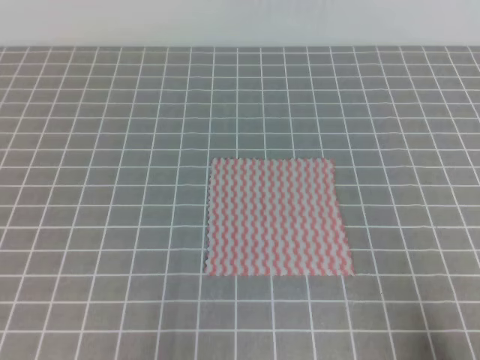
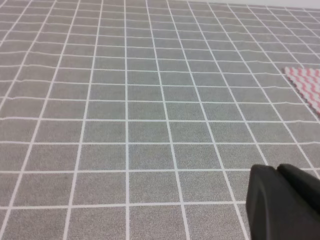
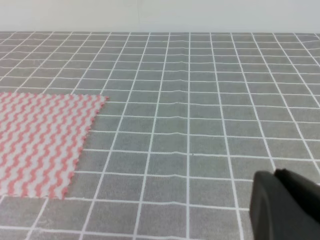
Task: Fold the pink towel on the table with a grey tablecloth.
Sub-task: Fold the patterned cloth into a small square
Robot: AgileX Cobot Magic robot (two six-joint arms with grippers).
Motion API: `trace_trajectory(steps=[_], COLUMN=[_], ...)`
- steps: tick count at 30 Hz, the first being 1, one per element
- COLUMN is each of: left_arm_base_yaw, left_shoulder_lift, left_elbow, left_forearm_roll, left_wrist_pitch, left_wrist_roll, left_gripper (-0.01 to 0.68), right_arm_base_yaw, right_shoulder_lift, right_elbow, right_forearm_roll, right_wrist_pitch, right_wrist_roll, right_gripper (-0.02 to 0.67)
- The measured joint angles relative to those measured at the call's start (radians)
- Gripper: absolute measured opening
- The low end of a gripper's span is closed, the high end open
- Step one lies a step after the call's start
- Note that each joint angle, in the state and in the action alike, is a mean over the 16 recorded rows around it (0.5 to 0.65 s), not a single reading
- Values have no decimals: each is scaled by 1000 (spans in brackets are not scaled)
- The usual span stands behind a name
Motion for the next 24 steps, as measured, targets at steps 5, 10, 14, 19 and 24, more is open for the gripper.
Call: trace_trajectory(steps=[5,10,14,19,24], left_arm_base_yaw=[0,0,0,0,0], left_shoulder_lift=[-1,-2,-2,2,0], left_elbow=[2,3,3,0,0], left_forearm_roll=[0,0,0,0,0], left_wrist_pitch=[-2,-2,-1,0,0], left_wrist_roll=[0,0,0,0,0], left_gripper=[-2,-2,-2,-2,-2], right_arm_base_yaw=[0,0,0,0,0], right_shoulder_lift=[-2,-1,-1,0,0], right_elbow=[-9,-13,-16,-15,-17], right_forearm_roll=[-2,-9,-16,-26,-28], right_wrist_pitch=[1,3,5,8,10], right_wrist_roll=[0,0,0,0,0], right_gripper=[-18,-18,-18,-18,-18])
